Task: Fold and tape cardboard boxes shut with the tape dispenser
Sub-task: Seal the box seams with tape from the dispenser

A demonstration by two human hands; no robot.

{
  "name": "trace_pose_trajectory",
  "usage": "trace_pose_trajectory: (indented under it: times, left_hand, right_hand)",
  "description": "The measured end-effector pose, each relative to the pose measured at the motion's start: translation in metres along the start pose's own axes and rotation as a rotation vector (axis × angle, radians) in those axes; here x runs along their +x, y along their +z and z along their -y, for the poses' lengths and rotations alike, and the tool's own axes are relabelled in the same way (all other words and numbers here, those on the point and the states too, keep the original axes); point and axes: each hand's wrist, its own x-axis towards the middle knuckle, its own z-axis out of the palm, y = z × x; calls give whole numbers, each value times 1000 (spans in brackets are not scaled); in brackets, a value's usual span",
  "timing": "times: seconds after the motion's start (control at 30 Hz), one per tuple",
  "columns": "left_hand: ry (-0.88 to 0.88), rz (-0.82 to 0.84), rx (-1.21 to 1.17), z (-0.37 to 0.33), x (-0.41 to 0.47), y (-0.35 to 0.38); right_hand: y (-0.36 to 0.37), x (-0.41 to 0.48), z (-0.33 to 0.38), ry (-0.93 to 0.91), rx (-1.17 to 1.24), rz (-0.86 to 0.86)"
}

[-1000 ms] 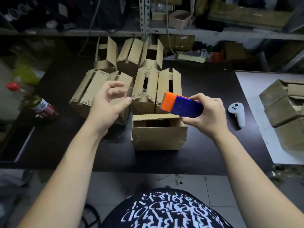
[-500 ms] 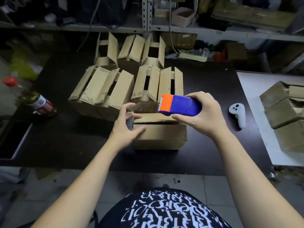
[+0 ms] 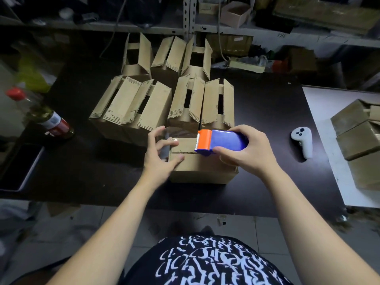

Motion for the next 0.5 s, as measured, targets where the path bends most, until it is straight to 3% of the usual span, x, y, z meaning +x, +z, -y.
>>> trace_pose_trajectory:
  times: [0.17, 0.3, 0.4, 0.5]
  left_hand:
    - [-58, -72, -162, -5, -4, -10]
    - [-132, -268, -339, -11, -2, -22]
    - [-257, -405, -316, -13, 5, -33]
    - [-329, -438, -265, -5, 10, -37]
  right_hand:
    - [1, -1, -3, -43, -41, 12]
    - [0, -1, -6, -32, -43, 19]
    - [-2, -1, -2, -27, -46, 21]
    - [-4, -2, 4, -52, -60, 14]
